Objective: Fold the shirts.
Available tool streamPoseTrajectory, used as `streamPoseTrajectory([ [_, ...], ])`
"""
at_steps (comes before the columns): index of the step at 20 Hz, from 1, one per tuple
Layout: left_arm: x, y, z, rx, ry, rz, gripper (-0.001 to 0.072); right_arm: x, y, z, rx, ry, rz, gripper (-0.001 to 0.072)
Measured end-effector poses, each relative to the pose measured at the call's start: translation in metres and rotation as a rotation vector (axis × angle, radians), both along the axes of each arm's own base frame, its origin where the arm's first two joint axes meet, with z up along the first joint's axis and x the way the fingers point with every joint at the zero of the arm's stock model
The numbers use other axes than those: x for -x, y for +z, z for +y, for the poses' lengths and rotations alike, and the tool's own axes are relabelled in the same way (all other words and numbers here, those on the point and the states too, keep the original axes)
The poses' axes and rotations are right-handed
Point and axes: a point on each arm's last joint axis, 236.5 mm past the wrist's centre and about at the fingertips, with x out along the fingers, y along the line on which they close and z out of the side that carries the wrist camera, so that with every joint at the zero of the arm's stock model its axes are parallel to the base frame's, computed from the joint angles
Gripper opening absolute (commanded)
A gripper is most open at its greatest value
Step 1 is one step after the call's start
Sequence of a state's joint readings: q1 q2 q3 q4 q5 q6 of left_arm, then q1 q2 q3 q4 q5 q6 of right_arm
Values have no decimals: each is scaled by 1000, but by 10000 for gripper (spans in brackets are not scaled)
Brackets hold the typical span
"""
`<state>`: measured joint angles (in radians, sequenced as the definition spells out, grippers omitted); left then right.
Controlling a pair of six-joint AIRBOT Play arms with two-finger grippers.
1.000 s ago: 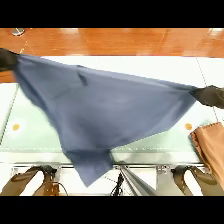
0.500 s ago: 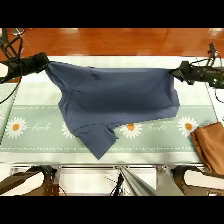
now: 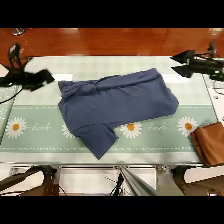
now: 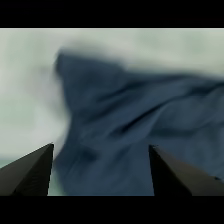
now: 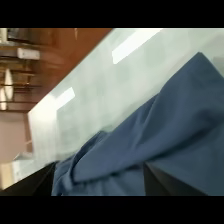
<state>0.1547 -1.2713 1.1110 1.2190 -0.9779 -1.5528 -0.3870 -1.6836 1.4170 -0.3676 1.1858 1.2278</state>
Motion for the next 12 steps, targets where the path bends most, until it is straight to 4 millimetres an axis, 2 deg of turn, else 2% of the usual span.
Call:
streamPoseTrajectory([
  [2, 50, -27, 19, -9, -20, 183, 703, 31, 7, -9, 34, 105, 13, 624],
  [3, 76, -39, 23, 9, -26, 258, 703, 49, 3, -15, 80, 137, 37, 622],
  [5, 125, -56, 14, 94, -36, 360, 703, 85, -15, -30, 181, 143, 113, 622],
  [7, 164, -70, -2, 174, -30, 405, 702, 116, -33, -35, 235, 98, 169, 622],
  [9, 193, -81, -26, 263, -11, 416, 703, 146, -49, -25, 241, 61, 201, 622],
  [12, 205, -91, -61, 419, 62, 347, 701, 176, -65, -4, 216, 21, 194, 622],
])
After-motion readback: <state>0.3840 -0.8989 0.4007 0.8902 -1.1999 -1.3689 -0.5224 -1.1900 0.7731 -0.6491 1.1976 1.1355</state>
